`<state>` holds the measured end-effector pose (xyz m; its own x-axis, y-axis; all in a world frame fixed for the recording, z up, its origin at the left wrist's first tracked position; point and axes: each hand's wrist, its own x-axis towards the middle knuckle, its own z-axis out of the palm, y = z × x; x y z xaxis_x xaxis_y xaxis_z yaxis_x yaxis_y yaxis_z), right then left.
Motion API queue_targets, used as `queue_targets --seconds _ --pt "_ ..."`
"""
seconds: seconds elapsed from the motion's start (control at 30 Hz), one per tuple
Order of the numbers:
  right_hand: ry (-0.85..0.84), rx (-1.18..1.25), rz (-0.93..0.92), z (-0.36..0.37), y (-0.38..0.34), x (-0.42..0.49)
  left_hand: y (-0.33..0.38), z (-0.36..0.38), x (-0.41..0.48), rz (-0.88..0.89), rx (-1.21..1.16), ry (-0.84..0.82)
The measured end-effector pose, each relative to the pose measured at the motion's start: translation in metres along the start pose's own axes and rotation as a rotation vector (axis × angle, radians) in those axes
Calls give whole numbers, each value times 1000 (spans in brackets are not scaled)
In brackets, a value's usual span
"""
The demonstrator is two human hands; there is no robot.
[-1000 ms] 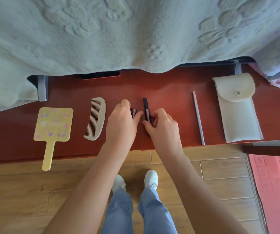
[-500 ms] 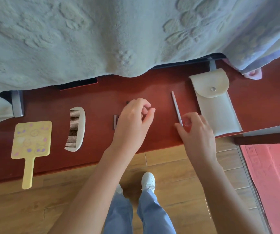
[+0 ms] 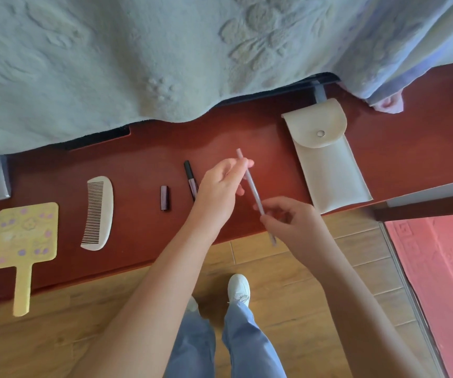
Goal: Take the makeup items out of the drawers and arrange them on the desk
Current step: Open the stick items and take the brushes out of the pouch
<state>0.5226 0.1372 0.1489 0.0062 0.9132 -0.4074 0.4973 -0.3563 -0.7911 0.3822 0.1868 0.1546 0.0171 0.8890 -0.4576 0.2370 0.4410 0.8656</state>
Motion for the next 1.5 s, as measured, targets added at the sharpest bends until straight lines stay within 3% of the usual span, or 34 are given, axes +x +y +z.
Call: queue_targets --seconds 0.1,0.23,0.53,0.7,0.8,0.97,1.13,1.5 --pt "-65 44 42 1 -2 -6 5 -1 -6 -16 -170 -62" --pt "-97 121 -1 4 -9 -8 7 -2 -11 19 -198 -105" --pt "-106 191 -119 3 -21 -21 19 -4 -16 169 -231 8" --pt "-186 179 34 6 2 -53 72 -69 3 329 -621 180" --pt "-4 279 102 -5 12 -54 86 -96 2 423 -328 124" --pt "126 13 -106 -10 -7 -18 43 -62 -5 105 10 213" --pt "224 -197 -168 2 -13 18 6 -33 4 87 486 243" --pt "267 -360 -174 26 -9 39 -5 -7 20 147 753 298"
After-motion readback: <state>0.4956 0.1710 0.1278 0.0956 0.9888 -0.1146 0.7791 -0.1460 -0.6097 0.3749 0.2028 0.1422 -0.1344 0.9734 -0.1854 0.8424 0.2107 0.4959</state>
